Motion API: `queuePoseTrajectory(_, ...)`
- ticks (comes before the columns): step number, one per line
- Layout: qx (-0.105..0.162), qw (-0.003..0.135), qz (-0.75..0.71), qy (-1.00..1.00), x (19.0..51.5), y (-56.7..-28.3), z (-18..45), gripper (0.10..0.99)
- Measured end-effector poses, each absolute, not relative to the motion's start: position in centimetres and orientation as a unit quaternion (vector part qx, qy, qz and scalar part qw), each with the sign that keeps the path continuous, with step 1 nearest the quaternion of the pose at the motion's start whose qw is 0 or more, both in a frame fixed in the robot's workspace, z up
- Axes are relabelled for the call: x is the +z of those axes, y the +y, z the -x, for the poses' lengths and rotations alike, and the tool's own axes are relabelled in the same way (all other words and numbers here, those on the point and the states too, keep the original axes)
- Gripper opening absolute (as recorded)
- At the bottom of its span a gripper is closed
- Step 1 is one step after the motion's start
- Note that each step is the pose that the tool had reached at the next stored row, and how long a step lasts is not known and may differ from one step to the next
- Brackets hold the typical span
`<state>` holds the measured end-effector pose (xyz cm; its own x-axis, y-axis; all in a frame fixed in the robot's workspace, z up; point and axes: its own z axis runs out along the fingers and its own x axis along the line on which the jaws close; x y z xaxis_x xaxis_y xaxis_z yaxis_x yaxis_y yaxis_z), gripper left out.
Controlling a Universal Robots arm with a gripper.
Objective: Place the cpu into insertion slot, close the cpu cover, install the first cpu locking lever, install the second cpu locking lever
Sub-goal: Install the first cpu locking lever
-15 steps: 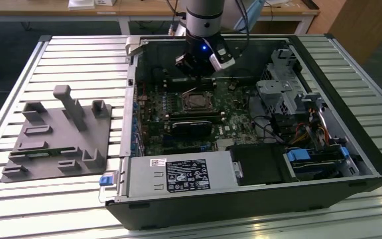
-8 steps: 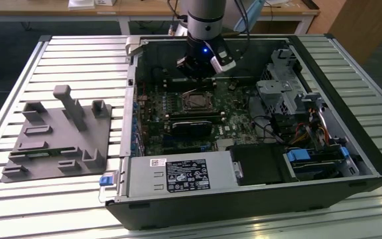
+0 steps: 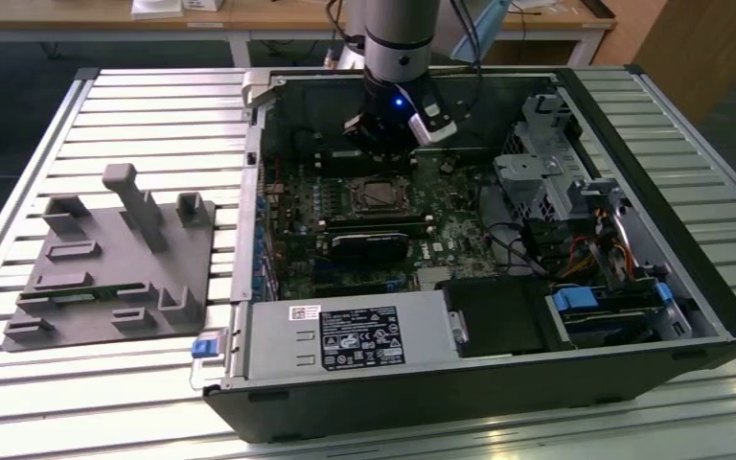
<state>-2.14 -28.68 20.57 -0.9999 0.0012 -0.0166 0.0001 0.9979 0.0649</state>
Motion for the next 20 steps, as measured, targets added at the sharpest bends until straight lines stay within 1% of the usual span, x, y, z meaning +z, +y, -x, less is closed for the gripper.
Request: queuePoseTrajectory(20,0.015,0.008,0.000,1.000,20.07,-28.55,1.84,0.106)
